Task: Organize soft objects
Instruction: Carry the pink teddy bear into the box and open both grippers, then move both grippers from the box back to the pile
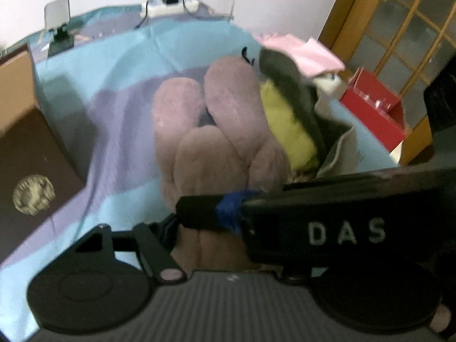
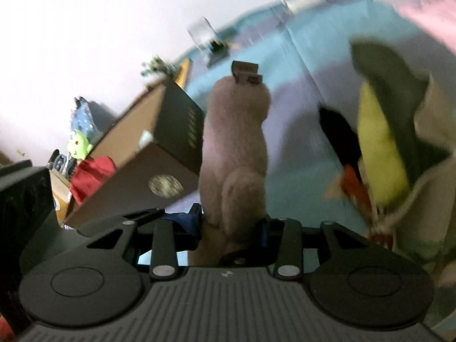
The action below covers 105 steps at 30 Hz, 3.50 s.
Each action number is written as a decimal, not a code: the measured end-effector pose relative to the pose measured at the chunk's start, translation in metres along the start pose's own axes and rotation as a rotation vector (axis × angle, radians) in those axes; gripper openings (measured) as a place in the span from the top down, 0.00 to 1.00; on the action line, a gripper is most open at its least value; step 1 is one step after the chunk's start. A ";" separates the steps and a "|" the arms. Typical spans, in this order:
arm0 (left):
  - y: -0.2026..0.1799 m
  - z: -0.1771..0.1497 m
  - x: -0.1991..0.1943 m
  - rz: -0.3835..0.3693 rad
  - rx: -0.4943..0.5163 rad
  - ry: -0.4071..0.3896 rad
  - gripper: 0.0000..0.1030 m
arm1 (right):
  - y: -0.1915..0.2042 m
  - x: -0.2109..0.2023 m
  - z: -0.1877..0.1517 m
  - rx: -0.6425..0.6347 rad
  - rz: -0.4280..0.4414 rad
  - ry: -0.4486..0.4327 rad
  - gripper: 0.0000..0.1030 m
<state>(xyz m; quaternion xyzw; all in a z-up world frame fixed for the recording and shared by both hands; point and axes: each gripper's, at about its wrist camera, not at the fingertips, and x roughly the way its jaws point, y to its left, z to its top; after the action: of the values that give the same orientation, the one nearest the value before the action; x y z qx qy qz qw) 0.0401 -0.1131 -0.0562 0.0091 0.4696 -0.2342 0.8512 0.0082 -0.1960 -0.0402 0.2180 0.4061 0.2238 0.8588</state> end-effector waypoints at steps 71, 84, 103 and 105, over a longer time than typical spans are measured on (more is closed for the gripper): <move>0.280 -0.013 -0.176 0.411 -0.248 -0.136 0.28 | 0.189 0.151 0.047 -0.281 0.031 0.126 0.76; 0.232 -0.006 -0.174 0.564 -0.263 -0.107 0.28 | 0.172 0.093 0.038 -0.354 0.089 0.039 0.76; 0.124 -0.007 -0.162 0.602 -0.220 -0.110 0.27 | 0.081 0.026 0.020 -0.271 0.117 0.070 0.76; 0.112 -0.008 -0.155 0.576 -0.210 -0.100 0.27 | 0.062 0.018 0.018 -0.246 0.099 0.076 0.76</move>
<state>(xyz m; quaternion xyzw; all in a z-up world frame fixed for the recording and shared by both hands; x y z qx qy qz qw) 0.0097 0.0492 0.0414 0.0423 0.4270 0.0660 0.9009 0.0195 -0.1394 -0.0063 0.1224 0.3965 0.3222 0.8509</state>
